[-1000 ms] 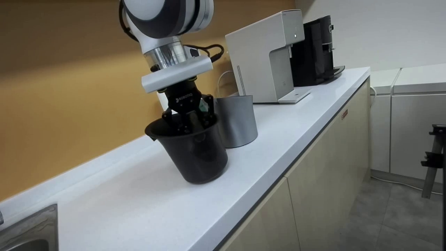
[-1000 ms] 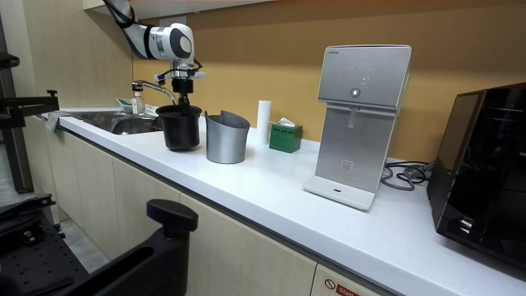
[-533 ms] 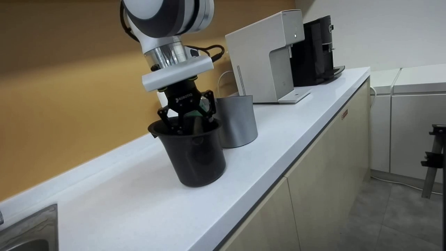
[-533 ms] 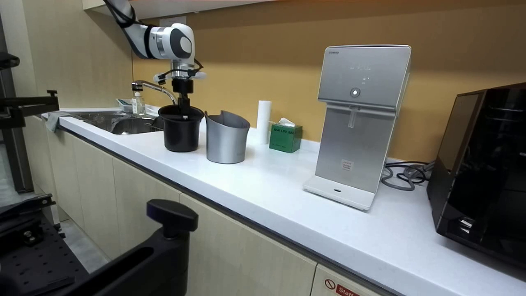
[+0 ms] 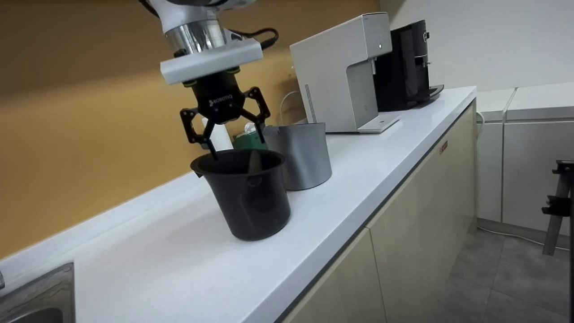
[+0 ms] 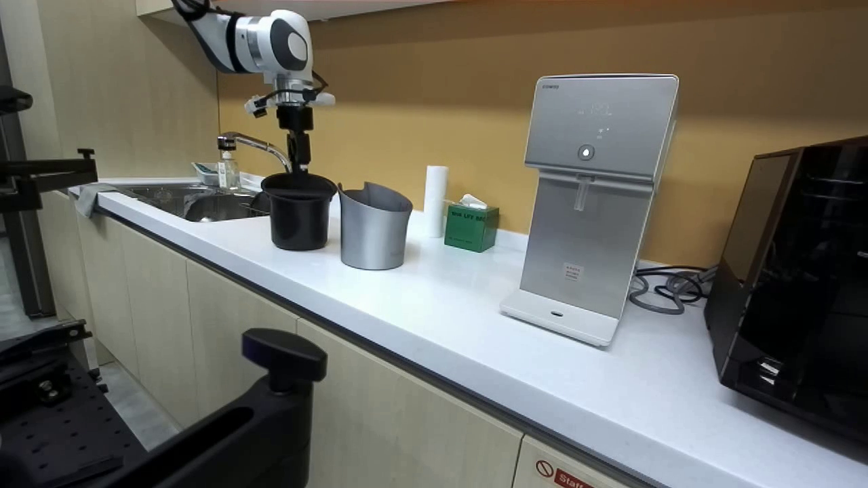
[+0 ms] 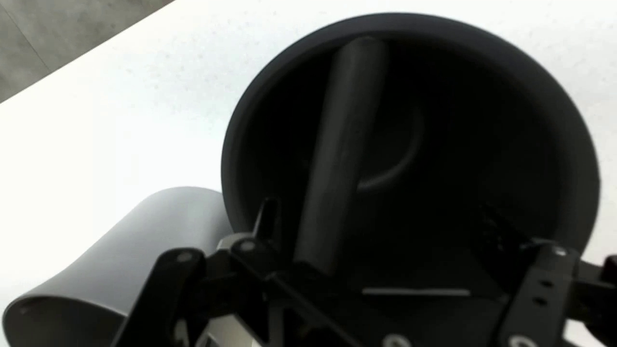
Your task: Remove the black bin from the silver bin
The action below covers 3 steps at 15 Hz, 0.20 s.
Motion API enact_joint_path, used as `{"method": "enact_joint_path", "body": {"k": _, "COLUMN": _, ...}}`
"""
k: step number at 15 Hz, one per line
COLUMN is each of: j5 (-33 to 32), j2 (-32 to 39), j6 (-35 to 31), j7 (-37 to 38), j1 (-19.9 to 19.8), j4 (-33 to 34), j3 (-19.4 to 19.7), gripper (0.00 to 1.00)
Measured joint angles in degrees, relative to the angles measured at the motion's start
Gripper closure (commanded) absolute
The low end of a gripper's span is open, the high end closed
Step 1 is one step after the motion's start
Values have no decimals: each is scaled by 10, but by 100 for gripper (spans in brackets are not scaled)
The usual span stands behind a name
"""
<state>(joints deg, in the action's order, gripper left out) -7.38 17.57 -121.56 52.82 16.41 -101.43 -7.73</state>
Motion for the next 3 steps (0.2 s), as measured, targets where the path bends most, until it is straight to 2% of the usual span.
{"method": "enact_joint_path", "body": {"k": 3, "j5": -33, "j2": -40, "j6": 30, "j7": 1, "j1": 7, "j4": 0, "j3": 0, "gripper": 0}}
